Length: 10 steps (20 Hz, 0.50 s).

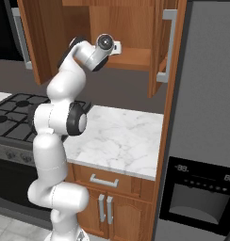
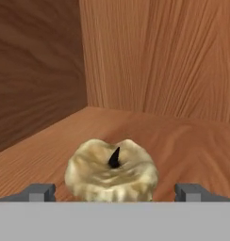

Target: Get the candle and the liquor from the cabinet and move them to the dining counter.

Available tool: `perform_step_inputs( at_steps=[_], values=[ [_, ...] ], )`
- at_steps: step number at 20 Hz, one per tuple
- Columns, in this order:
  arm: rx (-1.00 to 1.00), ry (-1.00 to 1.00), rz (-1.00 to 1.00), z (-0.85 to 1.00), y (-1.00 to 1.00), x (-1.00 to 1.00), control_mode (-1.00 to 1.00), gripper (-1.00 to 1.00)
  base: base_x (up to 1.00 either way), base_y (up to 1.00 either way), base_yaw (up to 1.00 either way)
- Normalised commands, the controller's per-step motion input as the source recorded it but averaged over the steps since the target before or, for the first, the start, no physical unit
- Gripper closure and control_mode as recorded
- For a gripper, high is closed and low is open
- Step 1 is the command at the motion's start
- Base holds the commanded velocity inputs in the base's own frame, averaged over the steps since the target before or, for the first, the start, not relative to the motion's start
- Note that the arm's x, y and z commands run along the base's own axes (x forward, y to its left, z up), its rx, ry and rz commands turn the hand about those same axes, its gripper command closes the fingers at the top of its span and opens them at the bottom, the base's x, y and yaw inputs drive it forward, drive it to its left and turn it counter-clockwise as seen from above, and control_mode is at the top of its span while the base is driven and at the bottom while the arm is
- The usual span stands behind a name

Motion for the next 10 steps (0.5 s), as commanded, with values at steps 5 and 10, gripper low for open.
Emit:
perform_step_inputs(
  at_steps=[5,10],
  values=[
    [0.00,0.03,0.00,0.00,0.05,0.13,-1.00,-1.00,0.00,0.00,0.00],
    [0.00,0.01,0.00,0.00,0.03,0.08,-1.00,-1.00,0.00,0.00,0.00]
  ],
)
